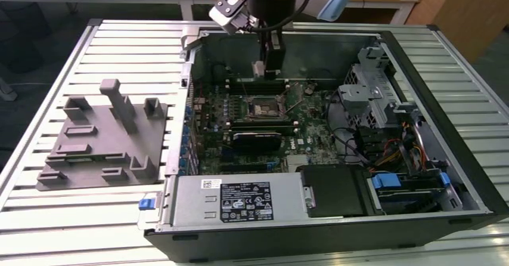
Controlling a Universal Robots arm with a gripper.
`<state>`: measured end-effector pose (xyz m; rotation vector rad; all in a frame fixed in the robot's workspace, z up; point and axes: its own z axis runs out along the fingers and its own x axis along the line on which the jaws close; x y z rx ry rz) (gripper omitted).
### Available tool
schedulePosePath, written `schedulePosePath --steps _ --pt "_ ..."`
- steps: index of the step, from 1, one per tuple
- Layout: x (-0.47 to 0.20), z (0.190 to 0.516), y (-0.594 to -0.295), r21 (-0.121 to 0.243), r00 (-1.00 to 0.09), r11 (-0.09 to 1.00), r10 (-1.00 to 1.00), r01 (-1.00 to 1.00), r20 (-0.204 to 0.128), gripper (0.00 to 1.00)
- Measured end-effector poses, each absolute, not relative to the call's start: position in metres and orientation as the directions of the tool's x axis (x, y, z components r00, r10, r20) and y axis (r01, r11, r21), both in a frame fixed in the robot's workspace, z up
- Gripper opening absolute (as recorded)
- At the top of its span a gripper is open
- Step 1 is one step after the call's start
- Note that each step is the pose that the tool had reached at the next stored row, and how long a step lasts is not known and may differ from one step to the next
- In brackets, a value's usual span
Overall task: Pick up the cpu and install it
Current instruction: 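Place the cpu into insertion slot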
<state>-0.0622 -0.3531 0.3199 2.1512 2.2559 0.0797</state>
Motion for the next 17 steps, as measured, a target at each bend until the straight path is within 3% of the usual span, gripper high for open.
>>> schedulePosePath --steps 17 --pt "-0.055 0.292 -0.351 0.053 -0.048 0.047 0.999 0.998 0.018 0.54"
